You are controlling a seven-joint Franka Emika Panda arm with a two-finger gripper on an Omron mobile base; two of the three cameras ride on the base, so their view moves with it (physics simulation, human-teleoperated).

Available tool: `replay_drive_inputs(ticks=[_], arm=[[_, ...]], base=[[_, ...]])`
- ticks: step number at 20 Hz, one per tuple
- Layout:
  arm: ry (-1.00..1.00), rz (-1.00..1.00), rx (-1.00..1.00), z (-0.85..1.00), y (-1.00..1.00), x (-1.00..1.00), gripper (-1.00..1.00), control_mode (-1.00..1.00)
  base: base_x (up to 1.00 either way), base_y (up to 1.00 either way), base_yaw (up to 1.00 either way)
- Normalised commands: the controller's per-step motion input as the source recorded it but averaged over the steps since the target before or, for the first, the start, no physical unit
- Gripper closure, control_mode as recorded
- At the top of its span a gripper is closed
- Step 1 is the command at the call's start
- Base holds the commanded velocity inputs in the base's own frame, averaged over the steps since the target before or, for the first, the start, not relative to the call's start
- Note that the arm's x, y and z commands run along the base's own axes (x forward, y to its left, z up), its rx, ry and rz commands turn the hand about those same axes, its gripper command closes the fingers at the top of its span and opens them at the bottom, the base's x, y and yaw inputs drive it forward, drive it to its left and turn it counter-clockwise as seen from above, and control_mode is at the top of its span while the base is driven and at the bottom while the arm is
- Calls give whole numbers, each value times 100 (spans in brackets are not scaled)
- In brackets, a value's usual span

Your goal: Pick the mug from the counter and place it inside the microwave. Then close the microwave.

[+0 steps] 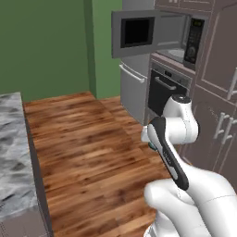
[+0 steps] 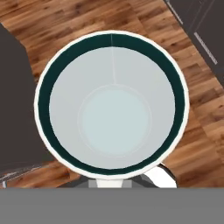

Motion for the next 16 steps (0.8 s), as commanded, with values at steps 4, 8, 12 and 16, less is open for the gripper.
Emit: replay_drive_inputs(ticks=[4,8,12,16], arm=[[0,0,0,0,0,0,100,100],[0,0,0,0,0,0,100,100],[0,0,0,0,0,0,100,100],[0,0,0,0,0,0,100,100]], base=[[100,-15,-21],[100,0,-8],[100,0,-10],[100,-3,-13]])
